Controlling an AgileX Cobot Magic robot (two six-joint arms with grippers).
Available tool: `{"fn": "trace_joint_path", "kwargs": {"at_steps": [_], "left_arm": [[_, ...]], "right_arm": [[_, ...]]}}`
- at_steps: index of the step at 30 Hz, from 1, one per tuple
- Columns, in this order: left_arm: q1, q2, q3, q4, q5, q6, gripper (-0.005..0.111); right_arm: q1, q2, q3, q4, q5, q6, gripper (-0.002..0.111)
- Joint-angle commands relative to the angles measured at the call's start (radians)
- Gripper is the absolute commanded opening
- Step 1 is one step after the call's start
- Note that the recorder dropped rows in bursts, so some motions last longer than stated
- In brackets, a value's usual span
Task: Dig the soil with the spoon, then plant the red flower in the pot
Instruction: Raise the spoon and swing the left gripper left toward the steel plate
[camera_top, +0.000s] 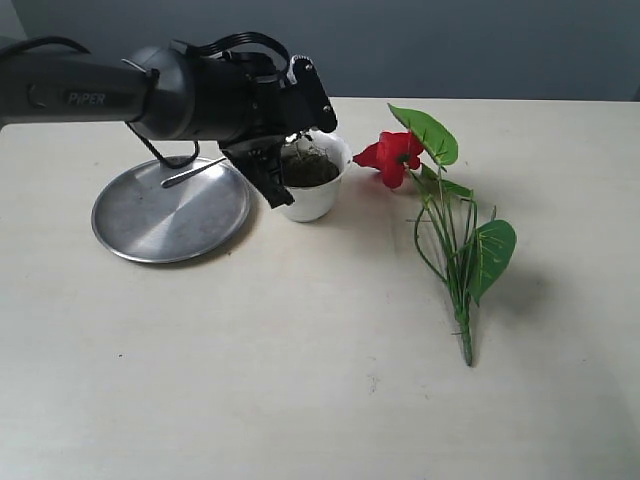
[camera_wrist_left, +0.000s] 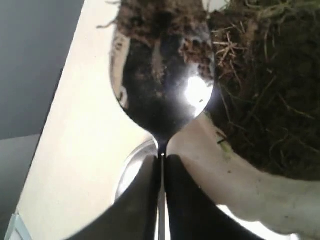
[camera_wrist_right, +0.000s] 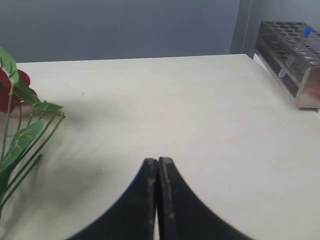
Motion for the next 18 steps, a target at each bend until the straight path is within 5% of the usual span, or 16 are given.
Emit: {"fn": "trace_joint_path", "kwargs": {"at_steps": [1,18], "left_arm": [[0.0,-0.001,0.002,-0.069,0.013,-0.056,0.0],[0.0,-0.118,0.002,-0.128,0.057,-0.003,0.0]], "right_arm": [[0.002,-0.005,0.001,-0.001,-0.002,-0.001,0.0],[0.002,-0.005,0.001,-0.001,-0.002,-0.001,0.0]]}}
